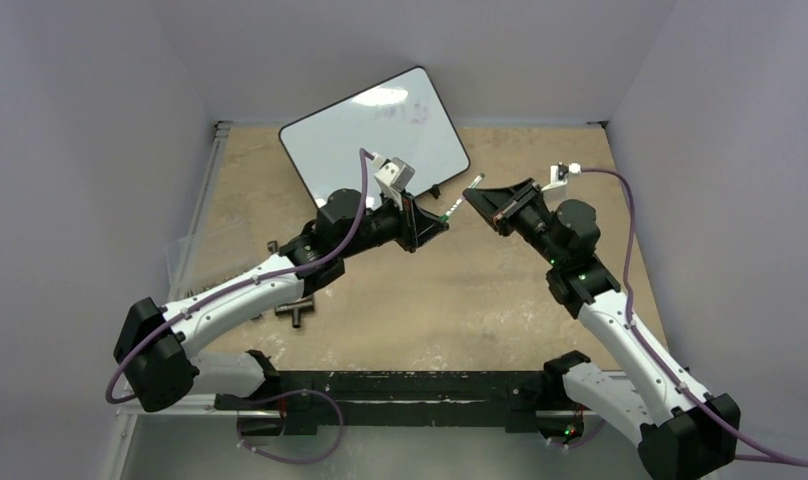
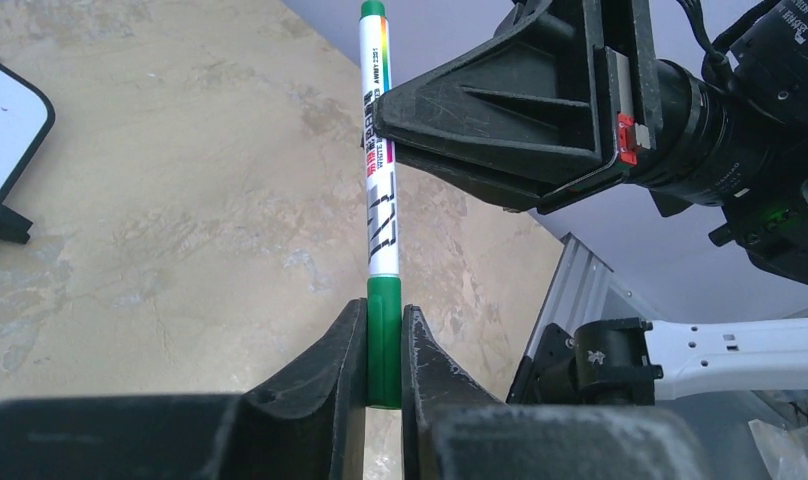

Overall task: Write a sentence on the whiteboard
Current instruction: Open the pen cap from the whiteboard marker.

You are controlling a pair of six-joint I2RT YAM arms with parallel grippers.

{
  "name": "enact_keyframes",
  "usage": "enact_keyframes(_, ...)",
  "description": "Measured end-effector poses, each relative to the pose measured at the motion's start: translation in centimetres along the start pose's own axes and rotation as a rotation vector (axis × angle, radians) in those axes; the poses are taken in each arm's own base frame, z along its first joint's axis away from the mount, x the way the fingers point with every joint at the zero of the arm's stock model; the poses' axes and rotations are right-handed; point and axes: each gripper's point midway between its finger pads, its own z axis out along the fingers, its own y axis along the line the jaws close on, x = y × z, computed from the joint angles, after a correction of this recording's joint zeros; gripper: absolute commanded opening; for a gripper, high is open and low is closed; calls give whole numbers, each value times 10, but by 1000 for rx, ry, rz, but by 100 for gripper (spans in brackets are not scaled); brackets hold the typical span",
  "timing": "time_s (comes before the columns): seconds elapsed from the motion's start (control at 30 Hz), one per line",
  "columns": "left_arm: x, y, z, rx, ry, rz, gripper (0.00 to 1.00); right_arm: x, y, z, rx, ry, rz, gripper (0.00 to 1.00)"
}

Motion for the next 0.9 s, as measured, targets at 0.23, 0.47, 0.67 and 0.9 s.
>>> enact_keyframes(0.23,-1,-2,-2,-3,36,26,0,9,0,2,-38,59,-63,28)
enact_keyframes(0.47,-8,-21,-12,59,113,120,0,33,12,-3,-122,207,-185,31)
enact_keyframes(0.67,-13,-31,-24,124,154,159,0,43,29,-14,-212,269,-276,27)
enact_keyframes(0.9,-26,-40,-36,205,188,193,0,58,49,-27,-343,367,-348,25)
